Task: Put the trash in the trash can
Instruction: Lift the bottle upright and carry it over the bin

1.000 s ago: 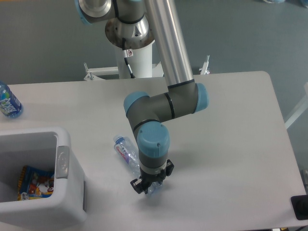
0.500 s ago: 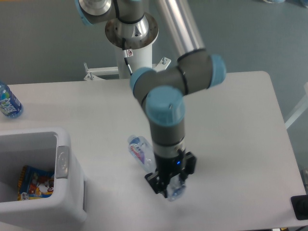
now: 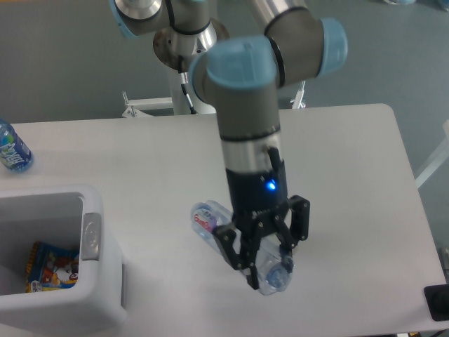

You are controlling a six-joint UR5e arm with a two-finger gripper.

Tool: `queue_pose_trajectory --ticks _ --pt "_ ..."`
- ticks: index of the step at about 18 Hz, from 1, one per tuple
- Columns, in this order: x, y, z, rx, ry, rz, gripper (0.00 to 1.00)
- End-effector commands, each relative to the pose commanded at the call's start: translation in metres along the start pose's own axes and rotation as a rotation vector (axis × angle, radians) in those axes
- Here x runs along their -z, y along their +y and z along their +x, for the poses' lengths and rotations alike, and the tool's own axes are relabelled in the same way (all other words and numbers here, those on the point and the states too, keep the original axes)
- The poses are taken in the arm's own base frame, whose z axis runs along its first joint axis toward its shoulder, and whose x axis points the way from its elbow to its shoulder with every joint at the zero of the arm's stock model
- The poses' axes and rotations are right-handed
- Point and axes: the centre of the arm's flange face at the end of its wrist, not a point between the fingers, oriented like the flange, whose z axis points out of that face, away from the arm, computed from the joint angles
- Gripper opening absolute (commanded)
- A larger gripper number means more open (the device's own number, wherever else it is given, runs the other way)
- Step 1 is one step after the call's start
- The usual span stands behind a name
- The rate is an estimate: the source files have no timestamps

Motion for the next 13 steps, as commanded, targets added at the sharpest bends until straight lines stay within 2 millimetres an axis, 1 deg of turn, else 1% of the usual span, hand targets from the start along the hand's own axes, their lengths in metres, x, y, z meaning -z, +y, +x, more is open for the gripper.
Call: queue_pose_trajectory --ticks 1,3,4,6,9,11,13 --pt "0.010 -0.001 0.012 -0.015 0.018 0.028 0.60" --pt "0.027 -0.005 0.027 -0.030 0.043 0.084 0.60" --pt "0.035 -0.007 0.037 -0.040 0.058 0.098 0.60" --pt "0.046 -0.007 0.059 -0.068 0.085 0.116 0.60" --pt "0.064 0.003 0.100 -0.111 0.138 0.126 0.60" --pt "0.070 0.010 0.116 -0.126 0.159 0.123 0.60" --pt "0.074 0.022 0.138 -0.147 0.189 0.113 0.60"
